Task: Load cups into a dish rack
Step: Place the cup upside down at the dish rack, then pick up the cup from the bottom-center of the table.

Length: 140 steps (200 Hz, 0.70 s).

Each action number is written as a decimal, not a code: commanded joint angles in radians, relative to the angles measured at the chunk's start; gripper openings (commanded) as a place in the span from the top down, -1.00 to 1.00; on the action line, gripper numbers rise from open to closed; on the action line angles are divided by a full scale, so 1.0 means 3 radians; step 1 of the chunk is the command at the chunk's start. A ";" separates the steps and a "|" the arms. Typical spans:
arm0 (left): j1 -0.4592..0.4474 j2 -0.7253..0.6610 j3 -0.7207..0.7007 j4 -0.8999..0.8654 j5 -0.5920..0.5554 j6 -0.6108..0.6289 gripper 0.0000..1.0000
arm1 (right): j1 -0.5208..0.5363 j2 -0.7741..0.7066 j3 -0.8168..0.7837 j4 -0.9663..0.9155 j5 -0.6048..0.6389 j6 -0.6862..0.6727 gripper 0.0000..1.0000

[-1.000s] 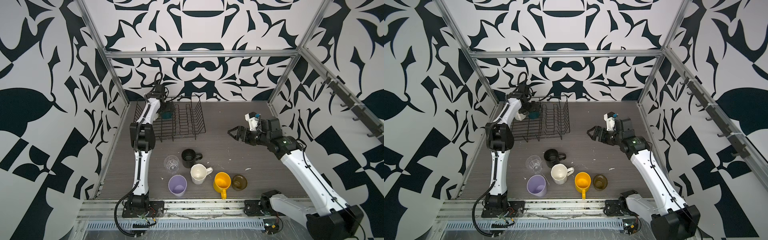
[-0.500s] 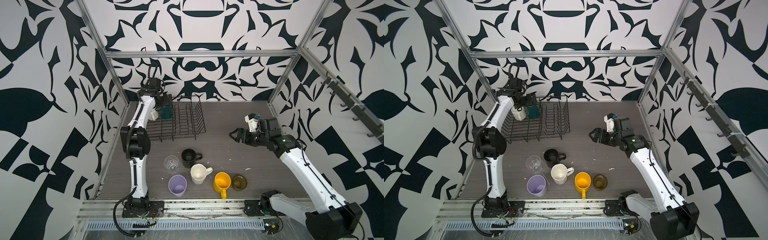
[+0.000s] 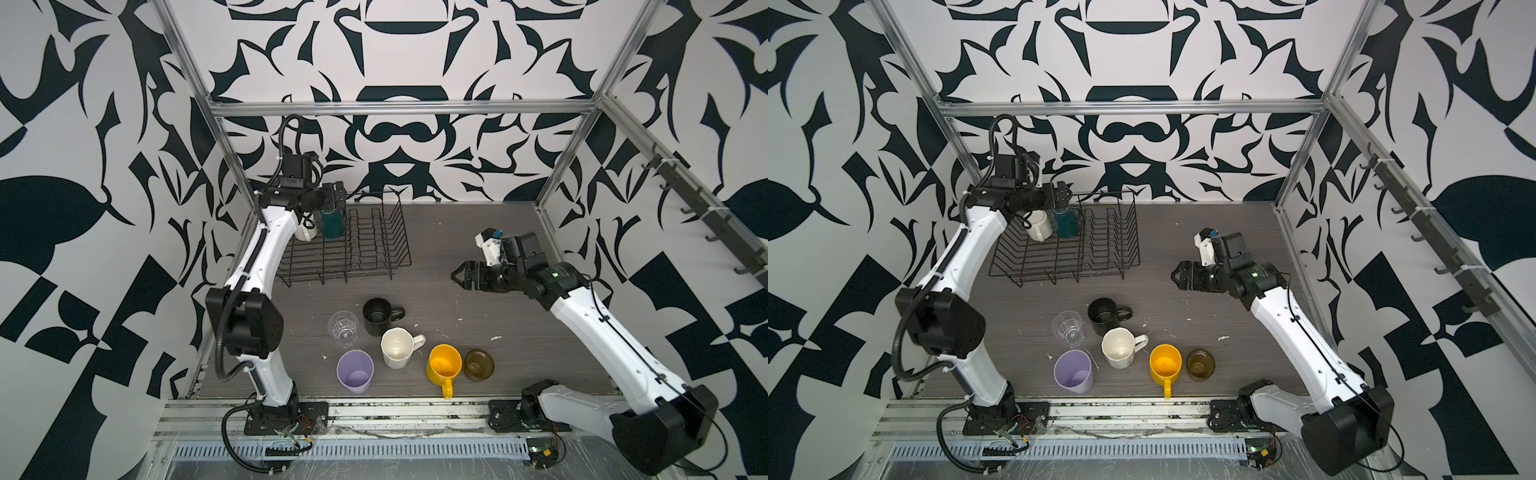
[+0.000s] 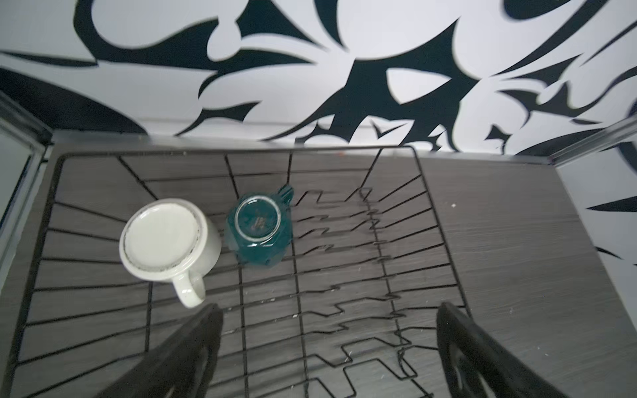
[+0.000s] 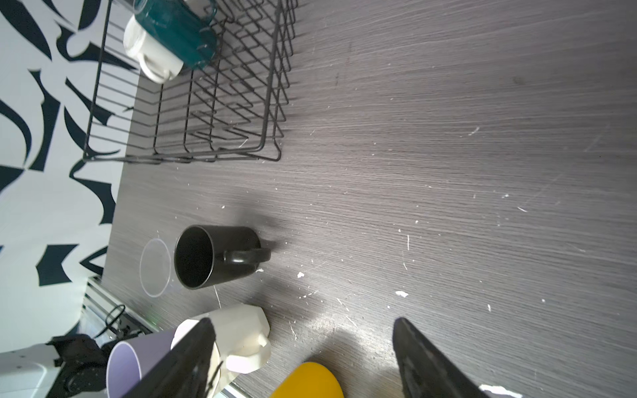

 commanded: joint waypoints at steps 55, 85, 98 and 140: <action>0.0031 -0.0658 -0.0453 0.0542 0.0237 0.0023 -0.98 | 0.0685 0.0146 0.0264 -0.0235 0.0358 -0.0202 -0.53; 0.0047 -0.1343 -0.1608 0.1970 0.0303 -0.0324 -0.98 | 0.0934 0.0157 0.0259 -0.0288 0.0409 -0.0201 -0.49; 0.0092 -0.1477 -0.1788 0.2113 0.0411 -0.0340 -0.99 | 0.1013 0.0166 0.0240 -0.0293 0.0416 -0.0193 -0.47; 0.0141 -0.1254 -0.1157 0.0910 0.0463 -0.0103 -0.99 | 0.1333 0.0270 0.0239 -0.0333 0.0518 -0.0169 -0.40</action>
